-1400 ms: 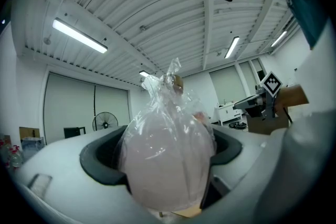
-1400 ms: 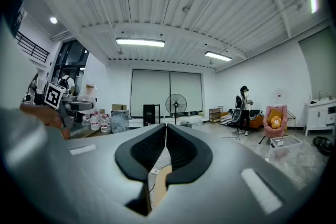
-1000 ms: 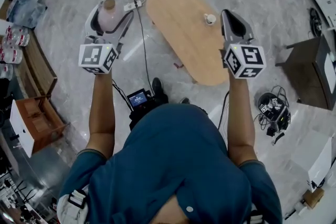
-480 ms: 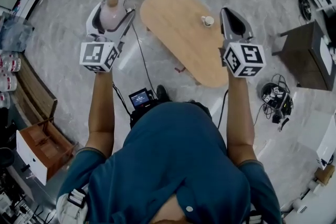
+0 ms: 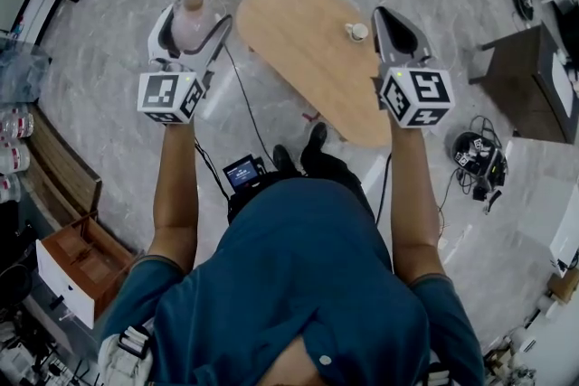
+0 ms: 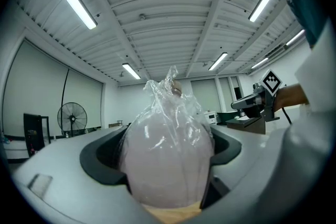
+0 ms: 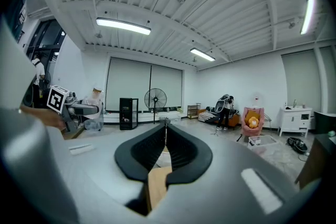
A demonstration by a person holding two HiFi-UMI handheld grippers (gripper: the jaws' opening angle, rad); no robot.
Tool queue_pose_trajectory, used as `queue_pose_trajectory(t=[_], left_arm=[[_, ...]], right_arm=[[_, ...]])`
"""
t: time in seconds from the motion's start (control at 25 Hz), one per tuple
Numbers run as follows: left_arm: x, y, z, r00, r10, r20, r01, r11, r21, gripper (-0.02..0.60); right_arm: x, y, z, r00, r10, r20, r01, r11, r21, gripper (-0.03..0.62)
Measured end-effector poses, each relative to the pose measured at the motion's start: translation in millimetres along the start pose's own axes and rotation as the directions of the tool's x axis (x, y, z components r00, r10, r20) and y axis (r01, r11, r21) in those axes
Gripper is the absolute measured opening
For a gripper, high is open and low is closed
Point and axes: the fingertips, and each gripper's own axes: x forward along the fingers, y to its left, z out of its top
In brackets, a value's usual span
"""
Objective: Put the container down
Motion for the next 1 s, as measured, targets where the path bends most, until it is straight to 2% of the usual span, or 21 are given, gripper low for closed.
queue_pose_trajectory(t=[0.24, 0.56, 1.0], left_arm=[[24.2, 3.6, -10.2, 1.000, 0.021, -0.019, -0.021, 1.000, -0.002, 0.422], [63.0, 15.4, -19.6, 0.997, 0.065, -0.034, -0.065, 0.998, 0.001, 0.422], [112.5, 15.0, -51.6, 0.992, 0.110, -0.054, -0.111, 0.994, -0.008, 0.422]], right_arm=[[29.5, -20.4, -10.5, 1.000, 0.030, -0.005, -0.030, 0.999, 0.027, 0.015], [84.0, -40.5, -14.4, 0.993, 0.119, -0.017, -0.118, 0.992, 0.041, 0.015], [147.5, -67.0, -24.6, 0.976, 0.217, -0.029, -0.215, 0.975, 0.049, 0.015]])
